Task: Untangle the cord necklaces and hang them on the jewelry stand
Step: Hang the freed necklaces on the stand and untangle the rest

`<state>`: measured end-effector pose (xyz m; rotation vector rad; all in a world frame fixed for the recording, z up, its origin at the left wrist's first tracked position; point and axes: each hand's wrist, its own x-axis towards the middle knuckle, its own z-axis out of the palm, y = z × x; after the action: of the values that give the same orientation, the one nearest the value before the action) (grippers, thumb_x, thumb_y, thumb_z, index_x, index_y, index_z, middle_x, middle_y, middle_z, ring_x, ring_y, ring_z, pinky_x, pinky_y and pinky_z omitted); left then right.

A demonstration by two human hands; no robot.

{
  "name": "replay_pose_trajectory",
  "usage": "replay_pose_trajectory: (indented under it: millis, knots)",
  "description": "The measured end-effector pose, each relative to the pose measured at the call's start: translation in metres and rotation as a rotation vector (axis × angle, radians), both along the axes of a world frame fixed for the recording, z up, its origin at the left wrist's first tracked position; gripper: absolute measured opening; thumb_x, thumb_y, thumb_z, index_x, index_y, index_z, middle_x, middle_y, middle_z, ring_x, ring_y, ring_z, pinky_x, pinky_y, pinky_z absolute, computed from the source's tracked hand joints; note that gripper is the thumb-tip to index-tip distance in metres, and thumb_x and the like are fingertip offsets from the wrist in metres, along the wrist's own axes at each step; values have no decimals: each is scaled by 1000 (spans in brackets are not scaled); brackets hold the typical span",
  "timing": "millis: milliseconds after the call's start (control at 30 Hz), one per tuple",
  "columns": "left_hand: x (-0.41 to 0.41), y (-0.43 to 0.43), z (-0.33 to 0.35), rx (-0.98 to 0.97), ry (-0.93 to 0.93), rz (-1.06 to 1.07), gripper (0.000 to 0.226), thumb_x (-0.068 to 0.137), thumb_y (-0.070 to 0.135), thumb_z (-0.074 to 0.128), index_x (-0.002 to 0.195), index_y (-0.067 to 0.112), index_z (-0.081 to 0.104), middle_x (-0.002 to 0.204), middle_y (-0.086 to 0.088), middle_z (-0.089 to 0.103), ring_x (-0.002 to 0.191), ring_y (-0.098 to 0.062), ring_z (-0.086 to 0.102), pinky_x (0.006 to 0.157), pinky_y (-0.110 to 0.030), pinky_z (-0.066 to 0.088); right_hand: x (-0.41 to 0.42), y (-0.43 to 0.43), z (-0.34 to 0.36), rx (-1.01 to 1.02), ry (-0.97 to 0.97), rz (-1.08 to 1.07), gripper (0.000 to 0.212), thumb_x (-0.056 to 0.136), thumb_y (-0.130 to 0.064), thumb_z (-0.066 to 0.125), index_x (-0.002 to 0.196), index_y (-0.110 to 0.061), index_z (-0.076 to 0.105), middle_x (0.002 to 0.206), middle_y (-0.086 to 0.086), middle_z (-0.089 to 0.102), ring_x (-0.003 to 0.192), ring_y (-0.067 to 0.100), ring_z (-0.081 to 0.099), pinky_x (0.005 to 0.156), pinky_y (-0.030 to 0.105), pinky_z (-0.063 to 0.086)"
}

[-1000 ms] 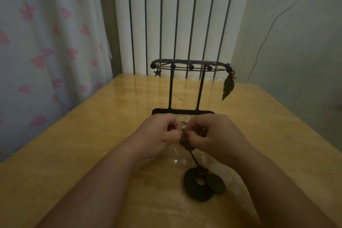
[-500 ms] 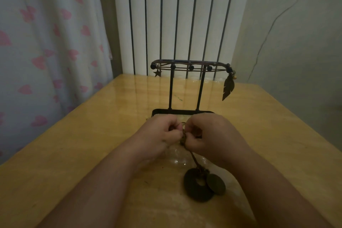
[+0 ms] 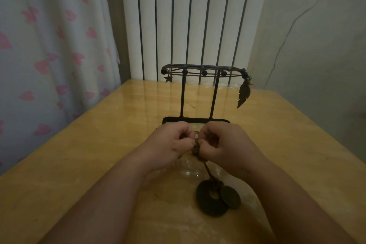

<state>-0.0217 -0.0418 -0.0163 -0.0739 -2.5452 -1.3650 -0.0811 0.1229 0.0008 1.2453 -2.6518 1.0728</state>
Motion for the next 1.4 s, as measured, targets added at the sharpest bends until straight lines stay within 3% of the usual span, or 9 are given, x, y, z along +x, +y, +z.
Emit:
replay_pose_trajectory:
  millis: [200,633,867,1067,1267,1400]
  knots:
    - [0,0,-2,-43,10,-8,26,87,12,61,71,32,57,64,12,56,60,-3,49,58,-27,43,3,-4,3,122,79,-19,12,85,-29,65,80,-34,55,77,-9,58,68,7,55,57,19,43]
    - [-1,-4,-2,27,-10,-22,31,86,18,61,67,42,60,66,9,58,63,-11,53,62,-36,48,4,-4,3,86,26,-8,8,88,-28,61,85,-33,56,82,-7,62,77,8,62,72,33,58]
    - [-1,-4,0,6,33,1,21,87,15,63,73,31,61,67,8,60,62,-9,54,61,-32,48,3,-4,3,121,43,-9,10,89,-29,61,84,-34,54,81,-9,59,73,8,57,66,26,54]
    - [-1,-6,-1,-4,-26,-64,36,88,15,58,66,43,59,63,11,58,62,-10,51,60,-35,45,7,-6,4,133,44,11,14,88,-27,62,81,-34,53,79,-8,58,71,9,55,61,20,46]
    - [0,-5,-2,33,-50,-103,20,80,28,55,67,43,59,64,12,57,63,-11,50,61,-38,44,7,-6,5,150,43,20,15,88,-28,62,79,-32,50,79,-8,56,69,8,52,59,20,42]
    - [0,-4,-3,82,-80,-118,16,77,30,51,66,40,58,69,6,56,66,-16,50,63,-41,44,8,-6,5,148,43,15,13,89,-29,60,81,-32,51,80,-8,56,71,9,52,63,24,48]
